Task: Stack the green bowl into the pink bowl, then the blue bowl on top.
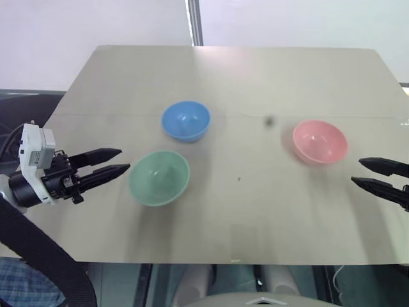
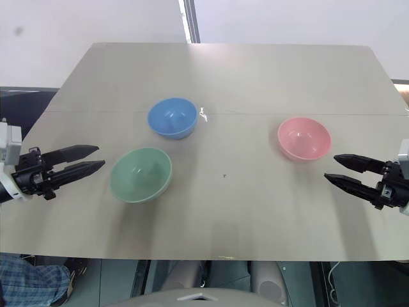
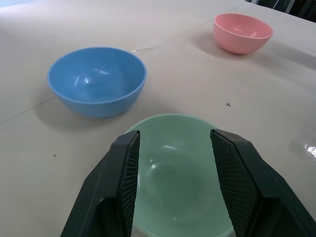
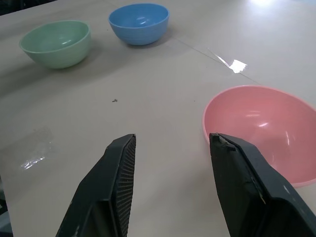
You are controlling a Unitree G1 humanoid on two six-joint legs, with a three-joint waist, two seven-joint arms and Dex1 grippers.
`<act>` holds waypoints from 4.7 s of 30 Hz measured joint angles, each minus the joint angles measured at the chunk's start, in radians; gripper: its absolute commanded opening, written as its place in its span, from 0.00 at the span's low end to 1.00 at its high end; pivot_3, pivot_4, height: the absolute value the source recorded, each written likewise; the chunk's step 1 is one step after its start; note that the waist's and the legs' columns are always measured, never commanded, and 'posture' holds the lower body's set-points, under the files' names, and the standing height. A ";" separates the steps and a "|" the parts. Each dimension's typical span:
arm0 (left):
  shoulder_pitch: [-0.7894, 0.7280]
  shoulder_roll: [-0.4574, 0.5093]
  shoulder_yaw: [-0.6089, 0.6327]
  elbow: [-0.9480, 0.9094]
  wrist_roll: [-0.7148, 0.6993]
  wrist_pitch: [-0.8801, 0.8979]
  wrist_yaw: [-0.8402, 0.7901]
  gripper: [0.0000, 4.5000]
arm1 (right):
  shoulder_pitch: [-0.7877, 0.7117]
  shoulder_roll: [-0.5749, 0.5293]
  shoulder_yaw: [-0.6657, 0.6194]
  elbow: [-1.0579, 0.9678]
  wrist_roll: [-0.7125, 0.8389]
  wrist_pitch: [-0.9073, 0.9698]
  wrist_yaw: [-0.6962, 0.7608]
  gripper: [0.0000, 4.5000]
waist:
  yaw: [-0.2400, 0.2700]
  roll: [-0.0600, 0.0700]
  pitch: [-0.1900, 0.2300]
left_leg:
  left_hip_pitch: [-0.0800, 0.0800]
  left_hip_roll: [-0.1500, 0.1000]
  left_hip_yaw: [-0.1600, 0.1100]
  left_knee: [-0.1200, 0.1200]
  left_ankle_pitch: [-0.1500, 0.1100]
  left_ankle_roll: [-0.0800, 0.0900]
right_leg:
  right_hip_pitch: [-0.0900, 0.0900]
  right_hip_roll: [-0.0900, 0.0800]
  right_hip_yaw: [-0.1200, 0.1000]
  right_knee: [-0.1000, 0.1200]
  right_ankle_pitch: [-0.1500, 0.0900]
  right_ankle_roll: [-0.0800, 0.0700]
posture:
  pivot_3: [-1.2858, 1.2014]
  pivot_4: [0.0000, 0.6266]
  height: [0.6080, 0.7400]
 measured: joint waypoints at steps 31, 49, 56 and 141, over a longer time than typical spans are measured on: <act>-0.076 -0.008 -0.071 0.084 0.032 -0.018 -0.048 0.71 | -0.011 -0.022 -0.032 -0.003 0.037 0.144 -0.104 1.00 | 0.000 0.000 0.000 | 0.000 0.000 0.001 0.000 0.000 0.000 | 0.000 0.000 0.000 0.000 0.000 0.000 | 0.52 0.24 1.00; -0.083 -0.005 -0.070 0.098 0.015 -0.005 -0.083 0.97 | -0.041 -0.100 0.058 -0.007 -0.100 0.085 -0.083 1.00 | -0.001 0.000 0.000 | 0.000 0.000 0.002 0.000 0.000 0.000 | 0.000 0.000 0.000 0.001 0.000 0.000 | 0.52 0.24 1.00; -0.096 -0.002 -0.057 0.085 -0.077 0.034 -0.145 0.97 | -0.182 -0.250 0.331 0.014 -0.306 0.092 -0.153 1.00 | -0.005 0.000 0.000 | 0.000 0.000 0.003 0.001 0.000 0.000 | -0.002 0.000 0.000 0.001 0.000 0.000 | 0.52 0.24 1.00; -0.143 0.061 -0.117 0.121 0.004 0.019 -0.225 1.00 | -0.611 0.115 0.182 -0.067 -0.064 0.533 0.020 0.71 | -0.030 -0.002 -0.002 | -0.018 -0.004 0.005 0.006 0.000 0.000 | -0.028 -0.008 -0.008 0.017 0.000 -0.001 | 0.52 0.24 1.00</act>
